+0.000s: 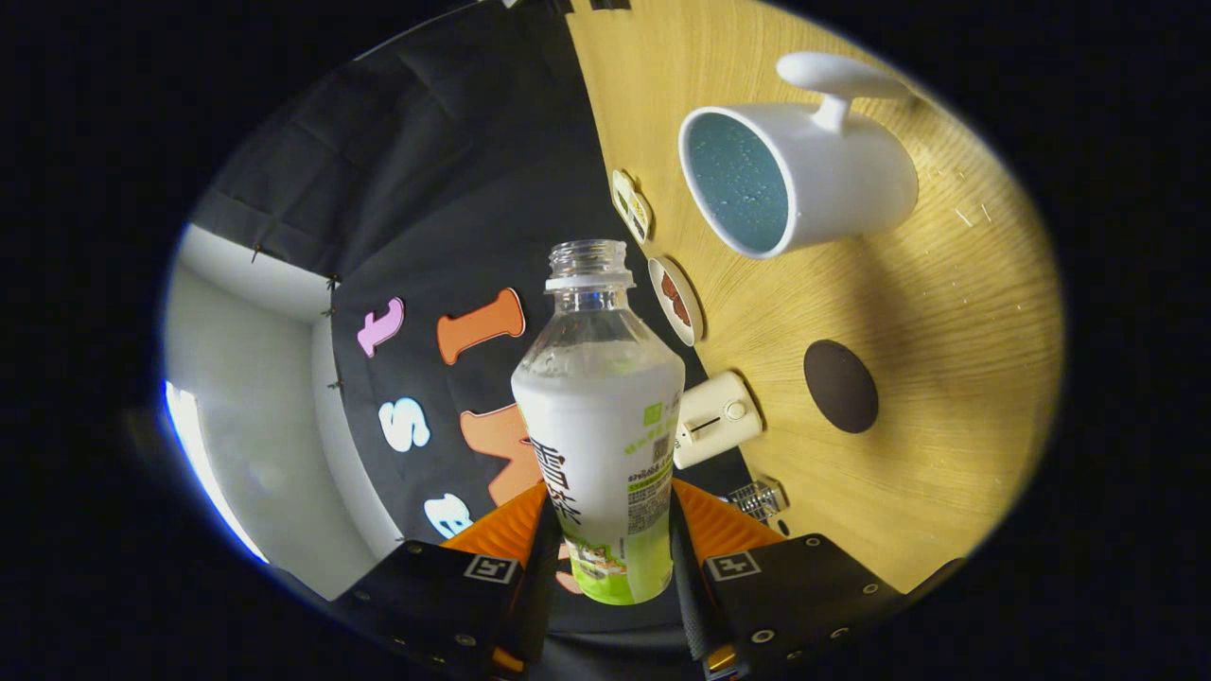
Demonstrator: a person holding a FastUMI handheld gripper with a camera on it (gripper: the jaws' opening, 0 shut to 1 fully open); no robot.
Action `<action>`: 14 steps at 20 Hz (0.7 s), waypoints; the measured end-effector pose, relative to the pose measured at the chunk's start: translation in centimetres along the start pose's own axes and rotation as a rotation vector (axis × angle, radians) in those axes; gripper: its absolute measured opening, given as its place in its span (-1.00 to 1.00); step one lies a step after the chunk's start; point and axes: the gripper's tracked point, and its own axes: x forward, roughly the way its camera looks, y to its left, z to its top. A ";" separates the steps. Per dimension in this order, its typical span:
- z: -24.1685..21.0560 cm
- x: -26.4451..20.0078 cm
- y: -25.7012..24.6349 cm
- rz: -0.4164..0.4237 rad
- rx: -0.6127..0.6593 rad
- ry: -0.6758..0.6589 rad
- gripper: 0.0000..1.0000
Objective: Take the bottle from table, then pour the juice into the cup, finally place the bottle on the coaster
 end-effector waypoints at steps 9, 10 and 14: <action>-3.4 2.0 -1.5 -0.036 -0.475 0.087 0.15; -3.7 2.2 -1.8 -0.044 -0.550 0.100 0.15; -3.7 2.7 -2.3 -0.056 -0.872 0.129 0.15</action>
